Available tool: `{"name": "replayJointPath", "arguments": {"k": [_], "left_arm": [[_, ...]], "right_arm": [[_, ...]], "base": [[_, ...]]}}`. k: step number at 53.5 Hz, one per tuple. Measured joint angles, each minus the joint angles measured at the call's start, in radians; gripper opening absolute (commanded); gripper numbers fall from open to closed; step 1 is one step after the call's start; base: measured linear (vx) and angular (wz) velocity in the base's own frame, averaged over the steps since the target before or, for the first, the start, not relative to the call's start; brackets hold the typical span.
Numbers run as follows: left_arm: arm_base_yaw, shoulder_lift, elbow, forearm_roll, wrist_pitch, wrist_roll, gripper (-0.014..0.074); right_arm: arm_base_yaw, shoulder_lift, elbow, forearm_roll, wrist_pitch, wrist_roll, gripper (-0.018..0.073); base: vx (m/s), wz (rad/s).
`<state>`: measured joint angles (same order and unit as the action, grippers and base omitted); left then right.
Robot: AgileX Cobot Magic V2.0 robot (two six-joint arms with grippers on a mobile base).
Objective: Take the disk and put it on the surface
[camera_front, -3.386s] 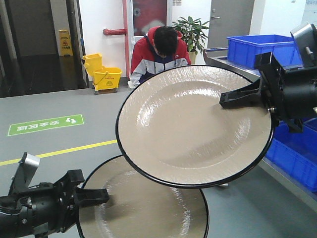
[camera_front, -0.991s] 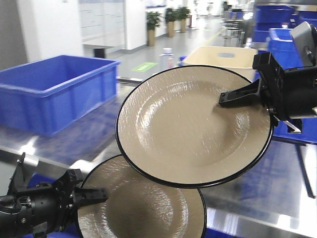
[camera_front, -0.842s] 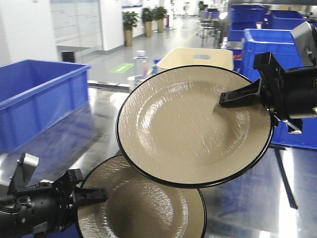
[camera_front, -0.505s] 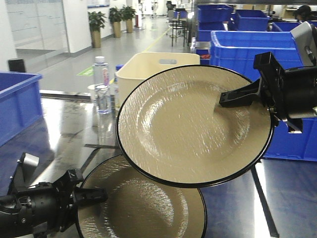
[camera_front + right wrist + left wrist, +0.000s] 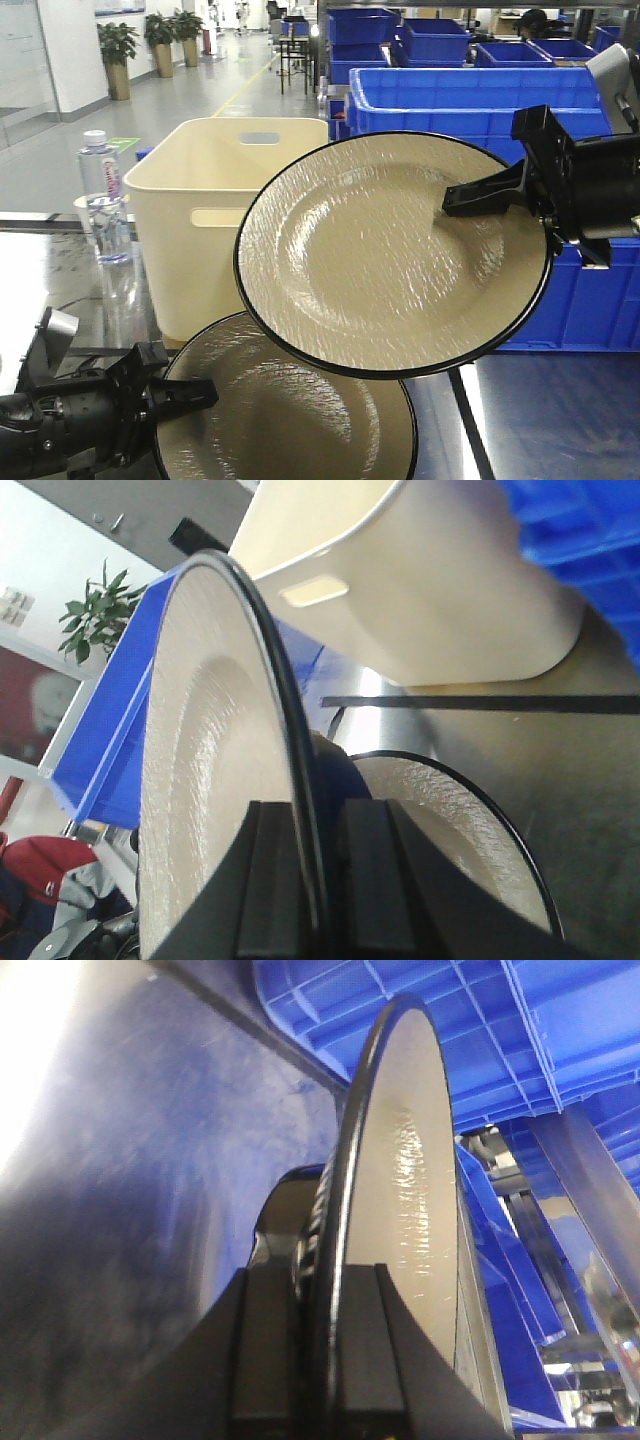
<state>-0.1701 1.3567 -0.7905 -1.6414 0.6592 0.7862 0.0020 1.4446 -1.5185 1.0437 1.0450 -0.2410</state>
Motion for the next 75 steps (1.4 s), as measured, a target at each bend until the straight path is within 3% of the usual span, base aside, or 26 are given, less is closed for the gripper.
{"name": "replayJointPath", "arguments": {"k": [62, 69, 75], "left_arm": [[0.000, 0.000, 0.000, 0.000, -0.001, 0.000, 0.0001], [0.000, 0.006, 0.000, 0.002, -0.025, -0.048, 0.0001], [0.000, 0.038, 0.000, 0.058, -0.046, -0.117, 0.0001]], "right_arm": [[0.000, 0.000, 0.000, 0.000, 0.000, 0.000, -0.0008], [0.000, 0.000, 0.000, 0.000, 0.000, 0.000, -0.0008], [0.000, 0.000, 0.000, 0.000, 0.000, 0.000, -0.0008]], "base": [[0.02, -0.03], [0.00, 0.00], [0.00, 0.00]]}}
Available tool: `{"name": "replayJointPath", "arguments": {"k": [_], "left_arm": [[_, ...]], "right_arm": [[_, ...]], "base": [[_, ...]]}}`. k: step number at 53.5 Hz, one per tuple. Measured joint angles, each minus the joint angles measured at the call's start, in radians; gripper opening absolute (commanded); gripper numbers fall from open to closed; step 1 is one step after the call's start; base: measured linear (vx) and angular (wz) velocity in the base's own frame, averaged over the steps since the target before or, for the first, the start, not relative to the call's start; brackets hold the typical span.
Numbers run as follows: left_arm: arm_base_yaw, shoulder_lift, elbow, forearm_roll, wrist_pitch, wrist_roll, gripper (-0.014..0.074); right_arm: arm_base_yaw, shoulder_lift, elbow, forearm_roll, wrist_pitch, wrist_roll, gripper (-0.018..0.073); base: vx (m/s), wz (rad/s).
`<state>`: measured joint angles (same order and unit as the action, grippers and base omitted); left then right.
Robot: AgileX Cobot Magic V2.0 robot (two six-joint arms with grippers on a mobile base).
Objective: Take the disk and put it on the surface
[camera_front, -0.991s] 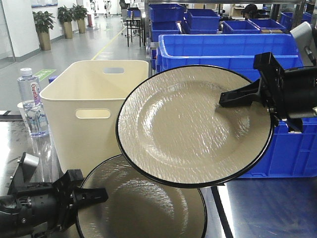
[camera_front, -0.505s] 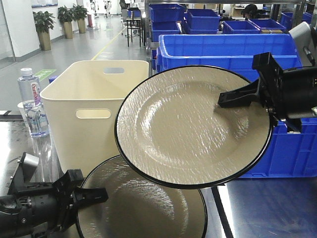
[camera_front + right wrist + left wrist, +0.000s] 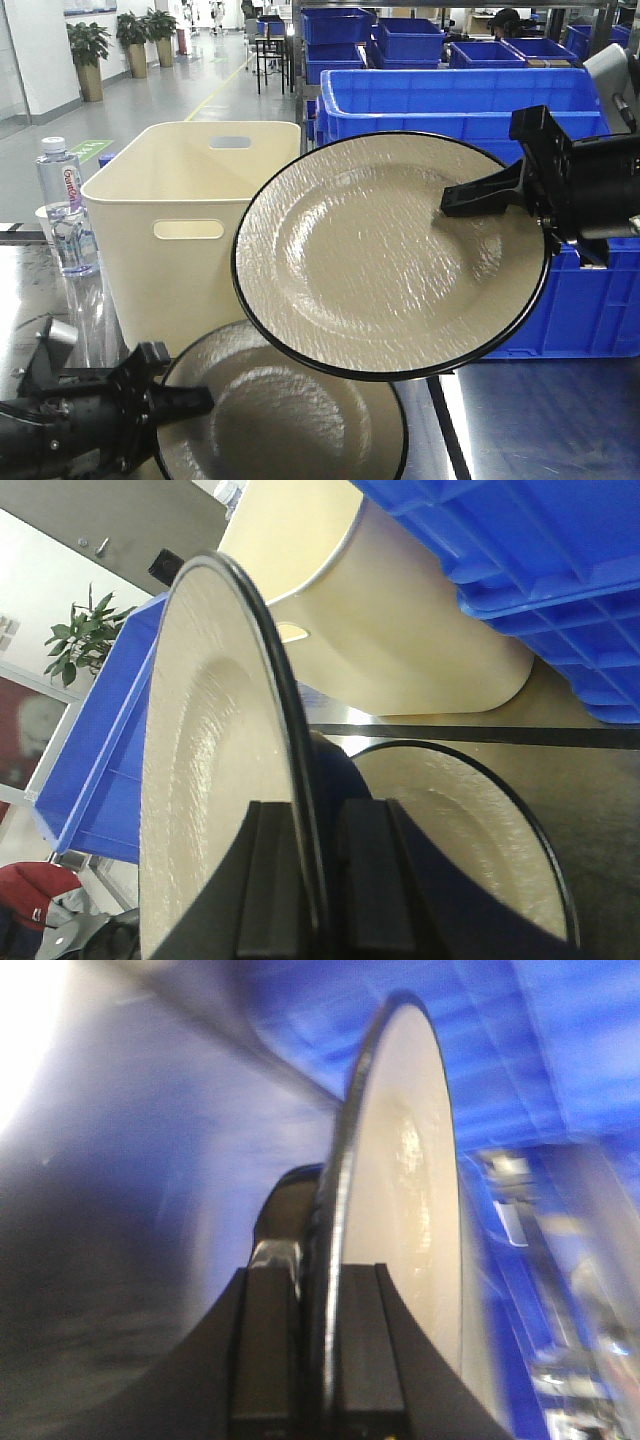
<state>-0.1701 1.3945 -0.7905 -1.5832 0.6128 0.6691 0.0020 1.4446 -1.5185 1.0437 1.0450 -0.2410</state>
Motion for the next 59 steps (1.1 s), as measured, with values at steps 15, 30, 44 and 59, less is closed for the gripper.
{"name": "replayJointPath", "arguments": {"k": [15, 30, 44, 59], "left_arm": [[0.000, 0.084, 0.000, 0.072, 0.028, -0.036, 0.0028], [0.001, 0.091, -0.013, 0.205, 0.055, -0.055, 0.0277], [0.001, 0.094, -0.012, 0.361, 0.068, -0.054, 0.0582], [0.072, -0.023, -0.012, 0.458, 0.105, -0.053, 0.0598]], "right_arm": [[0.000, 0.000, 0.000, -0.001, -0.002, 0.000, -0.0006], [0.000, 0.000, 0.000, -0.002, -0.020, 0.000, 0.0000], [0.000, 0.000, 0.000, -0.002, -0.020, 0.000, 0.0007], [0.000, 0.000, 0.000, -0.074, -0.020, 0.000, 0.0009]], "base": [[0.00, 0.00], [0.00, 0.00], [0.00, 0.00], [0.00, 0.00]]}}
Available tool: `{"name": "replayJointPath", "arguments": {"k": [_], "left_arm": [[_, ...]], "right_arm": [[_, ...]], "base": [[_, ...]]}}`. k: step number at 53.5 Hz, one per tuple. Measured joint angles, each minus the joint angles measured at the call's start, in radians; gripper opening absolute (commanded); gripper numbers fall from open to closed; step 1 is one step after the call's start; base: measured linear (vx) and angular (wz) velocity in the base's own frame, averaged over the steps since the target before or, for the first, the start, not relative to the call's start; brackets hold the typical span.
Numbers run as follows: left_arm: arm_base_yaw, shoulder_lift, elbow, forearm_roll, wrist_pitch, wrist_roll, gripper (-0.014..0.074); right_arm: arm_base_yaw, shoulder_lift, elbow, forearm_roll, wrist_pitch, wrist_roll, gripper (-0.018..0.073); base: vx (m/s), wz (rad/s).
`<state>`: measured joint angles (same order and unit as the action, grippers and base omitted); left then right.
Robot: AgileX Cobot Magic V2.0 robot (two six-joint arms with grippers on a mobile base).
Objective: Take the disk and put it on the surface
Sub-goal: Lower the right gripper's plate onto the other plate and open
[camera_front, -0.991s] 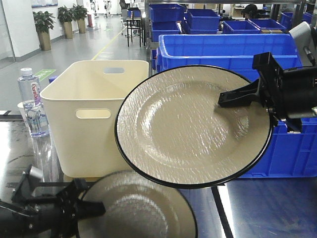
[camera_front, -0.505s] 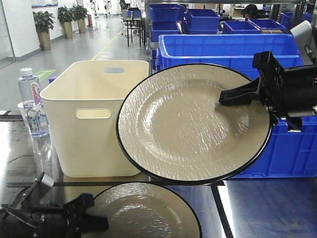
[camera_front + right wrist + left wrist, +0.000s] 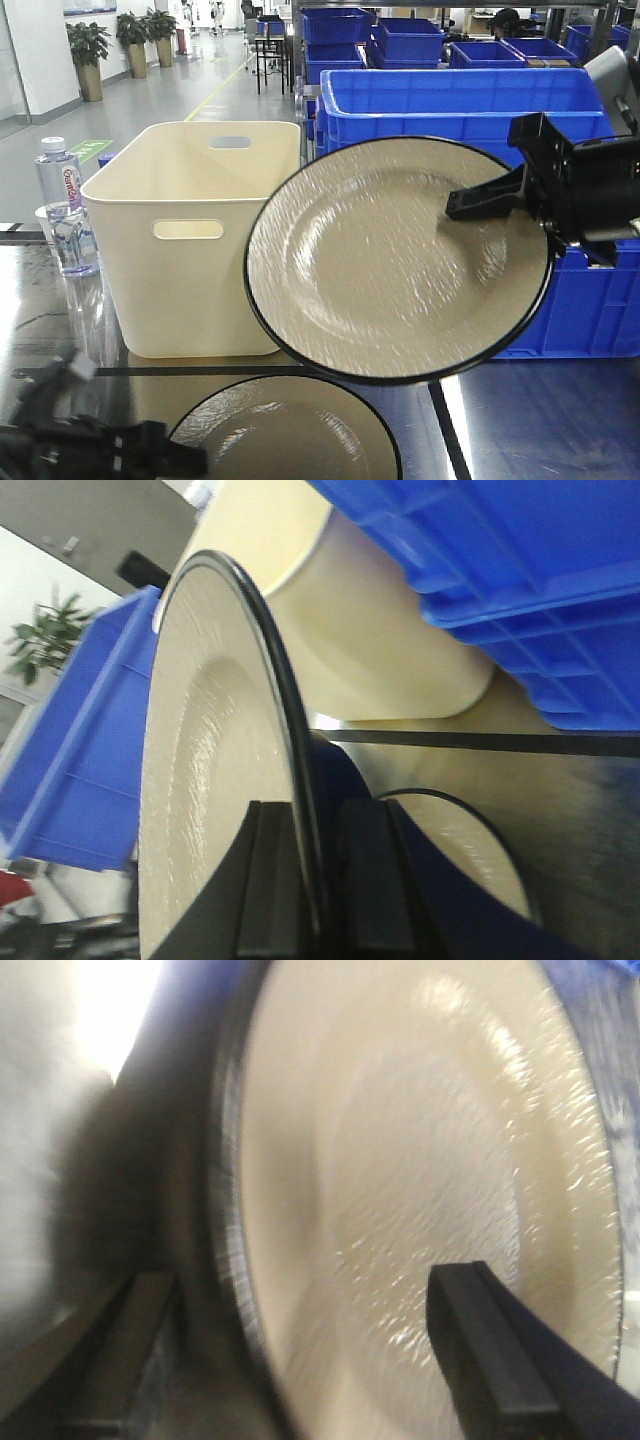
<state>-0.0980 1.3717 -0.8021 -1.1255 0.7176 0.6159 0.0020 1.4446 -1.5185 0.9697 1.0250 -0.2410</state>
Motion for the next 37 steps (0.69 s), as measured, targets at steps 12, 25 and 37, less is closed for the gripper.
{"name": "replayJointPath", "arguments": {"k": [12, 25, 37], "left_arm": [[0.097, -0.245, 0.000, 0.025, 0.057, -0.001, 0.0561], [0.110, -0.484, 0.000, 0.024, -0.028, -0.032, 0.0554], [0.110, -0.595, 0.000, 0.020, -0.170, -0.038, 0.0554]], "right_arm": [[0.000, 0.005, 0.000, -0.053, 0.001, 0.000, 0.0011], [0.101, 0.122, 0.000, -0.053, -0.026, 0.000, 0.0016], [0.258, 0.276, 0.000, -0.061, -0.042, -0.045, 0.0032]], "base": [[0.00, 0.00], [0.00, 0.00], [0.00, 0.00]]}}
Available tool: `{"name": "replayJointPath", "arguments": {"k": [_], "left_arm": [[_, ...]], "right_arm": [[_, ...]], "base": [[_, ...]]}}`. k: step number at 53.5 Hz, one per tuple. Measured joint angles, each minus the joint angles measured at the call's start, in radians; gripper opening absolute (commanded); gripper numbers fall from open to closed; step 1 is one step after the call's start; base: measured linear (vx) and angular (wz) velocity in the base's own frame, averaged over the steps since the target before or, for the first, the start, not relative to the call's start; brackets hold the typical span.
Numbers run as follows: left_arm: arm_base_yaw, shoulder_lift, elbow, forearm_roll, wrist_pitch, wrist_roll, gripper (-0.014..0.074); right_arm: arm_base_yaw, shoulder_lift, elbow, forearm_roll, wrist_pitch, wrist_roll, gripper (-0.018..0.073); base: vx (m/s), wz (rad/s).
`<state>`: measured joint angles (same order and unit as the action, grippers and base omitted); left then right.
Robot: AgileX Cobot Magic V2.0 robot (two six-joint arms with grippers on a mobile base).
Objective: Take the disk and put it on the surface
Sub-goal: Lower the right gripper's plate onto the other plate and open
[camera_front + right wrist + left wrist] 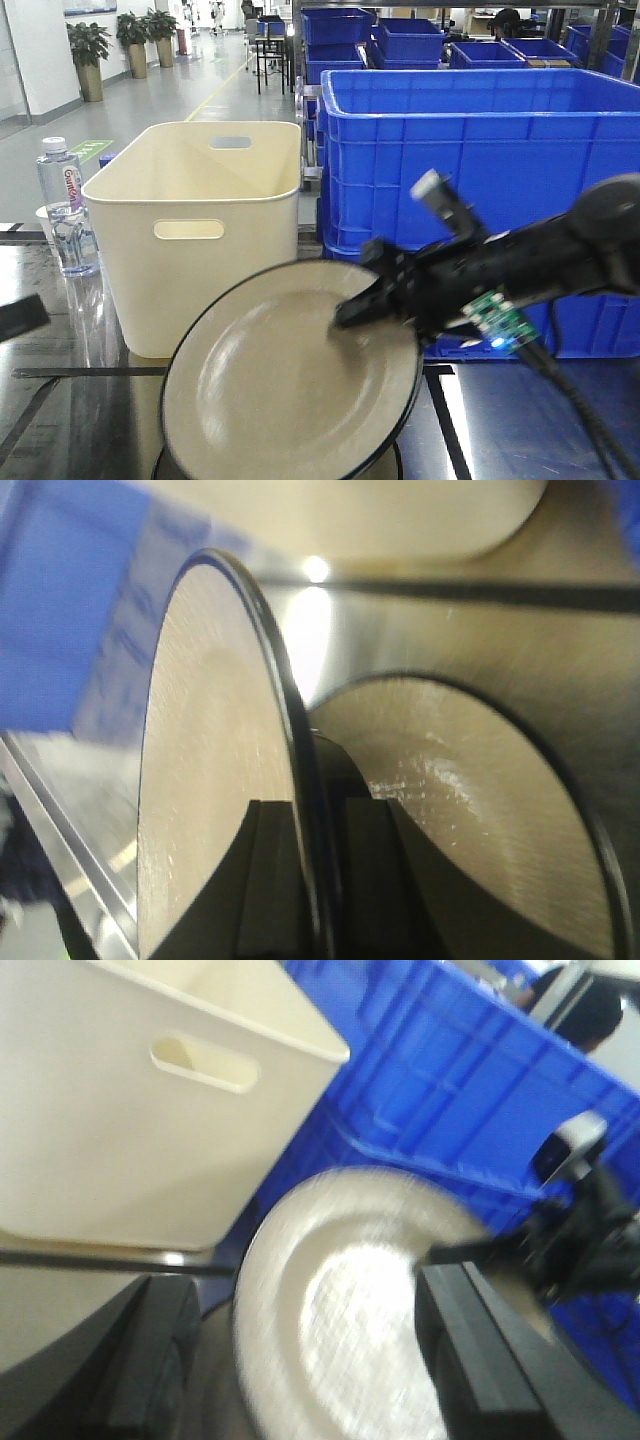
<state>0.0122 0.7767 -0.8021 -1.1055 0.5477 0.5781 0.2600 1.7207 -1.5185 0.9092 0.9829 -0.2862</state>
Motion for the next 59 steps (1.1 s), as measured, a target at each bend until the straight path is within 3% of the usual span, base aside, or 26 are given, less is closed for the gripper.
{"name": "replayJointPath", "arguments": {"k": [12, 28, 35, 44, 59], "left_arm": [[0.000, -0.011, 0.000, -0.004, -0.027, 0.000, 0.0554], [0.000, -0.011, 0.000, -0.004, -0.036, -0.001, 0.0554], [0.000, -0.011, 0.000, -0.004, -0.038, -0.001, 0.0554], [0.000, -0.011, 0.000, -0.004, -0.038, -0.001, 0.0554], [0.000, -0.011, 0.000, -0.004, -0.038, -0.001, 0.0554]], "right_arm": [[0.034, 0.078, 0.000, -0.059, -0.022, -0.123, 0.0144], [0.032, 0.090, 0.000, -0.042, -0.002, -0.242, 0.0510], [0.032, 0.090, 0.000, -0.101, 0.021, -0.307, 0.0617], [0.032, 0.087, 0.000, -0.270, 0.044, -0.325, 0.0627], [0.032, 0.006, -0.005, -0.429, 0.073, -0.287, 0.0559]], "base": [[0.00, 0.00], [0.00, 0.00], [0.00, 0.00], [0.00, 0.00], [0.00, 0.00]]}}
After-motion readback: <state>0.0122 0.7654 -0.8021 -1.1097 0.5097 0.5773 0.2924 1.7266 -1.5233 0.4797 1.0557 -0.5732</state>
